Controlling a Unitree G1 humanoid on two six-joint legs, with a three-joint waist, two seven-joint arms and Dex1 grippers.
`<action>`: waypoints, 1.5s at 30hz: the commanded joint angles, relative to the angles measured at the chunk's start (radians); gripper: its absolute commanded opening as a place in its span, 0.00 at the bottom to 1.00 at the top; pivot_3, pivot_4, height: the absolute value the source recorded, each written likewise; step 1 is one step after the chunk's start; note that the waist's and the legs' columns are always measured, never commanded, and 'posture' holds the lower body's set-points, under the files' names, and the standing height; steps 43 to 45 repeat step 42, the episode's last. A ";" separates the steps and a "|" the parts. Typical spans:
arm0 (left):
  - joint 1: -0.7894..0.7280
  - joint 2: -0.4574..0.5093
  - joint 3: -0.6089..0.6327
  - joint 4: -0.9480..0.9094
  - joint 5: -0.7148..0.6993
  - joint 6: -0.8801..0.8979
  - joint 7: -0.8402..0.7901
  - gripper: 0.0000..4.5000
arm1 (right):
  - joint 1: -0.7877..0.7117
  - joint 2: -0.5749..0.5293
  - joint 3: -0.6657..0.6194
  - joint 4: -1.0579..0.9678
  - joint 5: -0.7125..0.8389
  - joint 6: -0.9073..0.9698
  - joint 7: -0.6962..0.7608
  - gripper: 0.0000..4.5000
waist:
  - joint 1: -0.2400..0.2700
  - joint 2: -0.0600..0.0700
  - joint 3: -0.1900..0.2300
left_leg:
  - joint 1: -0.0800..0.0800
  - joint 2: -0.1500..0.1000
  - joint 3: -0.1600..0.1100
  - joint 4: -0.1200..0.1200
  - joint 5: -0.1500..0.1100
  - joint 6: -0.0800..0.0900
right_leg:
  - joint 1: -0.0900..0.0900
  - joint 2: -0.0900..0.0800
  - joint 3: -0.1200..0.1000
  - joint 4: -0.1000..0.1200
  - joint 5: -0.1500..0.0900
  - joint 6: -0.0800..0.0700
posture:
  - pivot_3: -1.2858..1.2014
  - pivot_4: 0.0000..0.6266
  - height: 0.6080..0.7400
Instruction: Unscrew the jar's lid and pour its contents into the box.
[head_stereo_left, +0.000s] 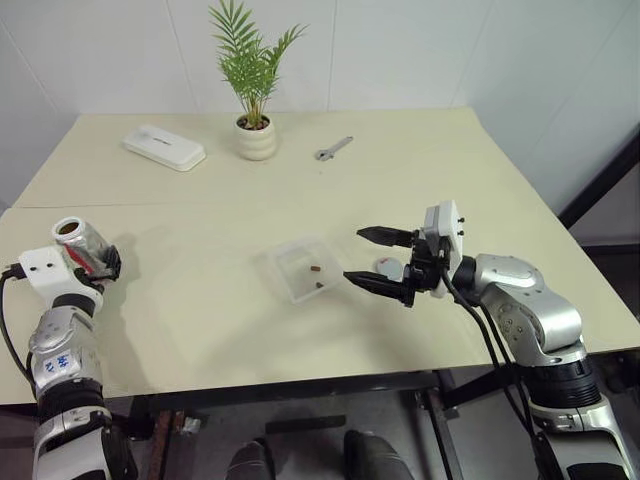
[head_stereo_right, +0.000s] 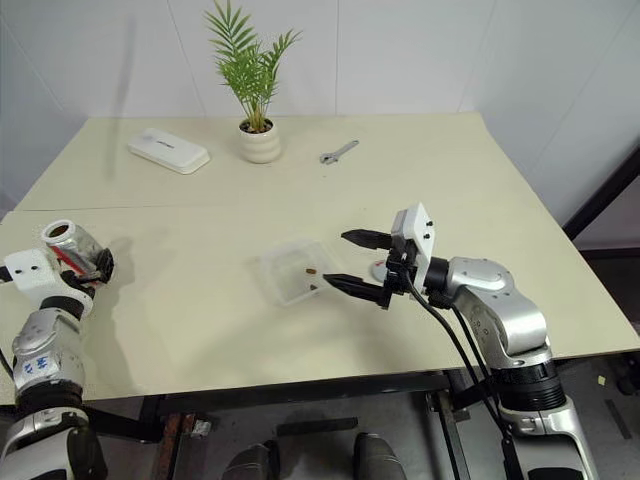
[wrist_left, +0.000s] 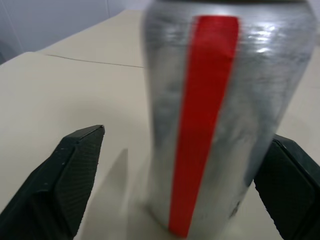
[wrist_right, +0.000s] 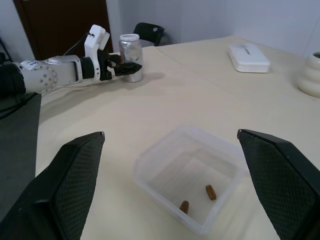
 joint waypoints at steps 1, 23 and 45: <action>0.095 0.005 0.023 -0.192 -0.045 0.057 -0.004 0.99 | -0.016 -0.006 -0.009 -0.038 0.007 -0.060 0.046 1.00 | 0.000 0.000 0.000 | 0.000 0.000 0.000 0.000 0.000 0.000 | 0.000 0.000 0.000 0.000 0.000 0.000 | 0.52 0.24 1.00; 0.711 0.246 0.030 -0.898 -0.185 0.080 -0.632 0.99 | -0.003 -0.162 -0.088 0.167 -0.050 -0.245 0.237 1.00 | -0.030 -0.004 -0.003 | -0.002 0.006 0.011 -0.019 -0.003 -0.002 | 0.000 0.003 0.002 -0.037 0.004 -0.020 | 0.52 0.24 1.00; 0.205 0.313 -0.242 -0.625 -0.162 0.035 -0.839 0.99 | 0.028 -0.204 -0.161 0.162 -0.078 -0.256 0.140 1.00 | -0.052 -0.003 -0.003 | 0.002 0.007 0.018 -0.012 -0.003 -0.001 | -0.007 0.004 0.005 -0.021 0.006 -0.016 | 0.52 0.24 1.00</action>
